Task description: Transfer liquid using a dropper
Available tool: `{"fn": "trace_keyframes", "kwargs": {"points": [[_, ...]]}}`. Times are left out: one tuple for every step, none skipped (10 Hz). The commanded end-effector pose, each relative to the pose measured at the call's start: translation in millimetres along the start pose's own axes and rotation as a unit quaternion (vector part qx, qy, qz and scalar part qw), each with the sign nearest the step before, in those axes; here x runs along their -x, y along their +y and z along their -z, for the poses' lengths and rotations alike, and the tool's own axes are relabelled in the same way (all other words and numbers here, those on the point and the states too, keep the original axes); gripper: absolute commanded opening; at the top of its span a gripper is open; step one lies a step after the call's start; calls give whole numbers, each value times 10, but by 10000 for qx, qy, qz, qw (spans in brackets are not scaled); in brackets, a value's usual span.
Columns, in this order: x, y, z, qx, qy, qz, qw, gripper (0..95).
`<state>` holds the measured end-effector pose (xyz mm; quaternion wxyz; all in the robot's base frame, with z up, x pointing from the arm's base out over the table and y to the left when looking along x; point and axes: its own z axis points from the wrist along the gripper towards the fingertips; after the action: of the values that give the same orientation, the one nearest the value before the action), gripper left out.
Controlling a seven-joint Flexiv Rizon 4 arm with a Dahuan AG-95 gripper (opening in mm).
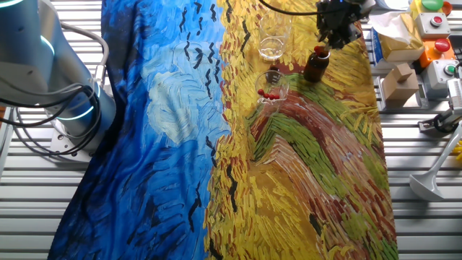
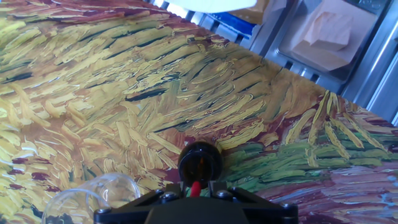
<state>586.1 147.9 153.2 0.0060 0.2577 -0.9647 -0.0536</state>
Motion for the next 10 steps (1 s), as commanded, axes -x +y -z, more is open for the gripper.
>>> {"fn": "trace_keyframes", "kwargs": {"points": [[-31,3,-15,-8,-42,8,10000,190],[-64,5,-33,-20,-75,11,10000,190],[-81,7,-43,-27,-84,10,10000,190],[-96,8,-51,-35,-97,14,9999,190],[-102,9,-54,-37,-103,15,9999,190],[-112,10,-60,-41,-117,14,9999,190],[-111,13,-63,-44,-126,6,9999,190],[-112,17,-73,-43,-133,0,9999,190],[-113,18,-82,-45,-139,-3,9999,380],[-114,20,-91,-50,-139,4,9999,380]]}}
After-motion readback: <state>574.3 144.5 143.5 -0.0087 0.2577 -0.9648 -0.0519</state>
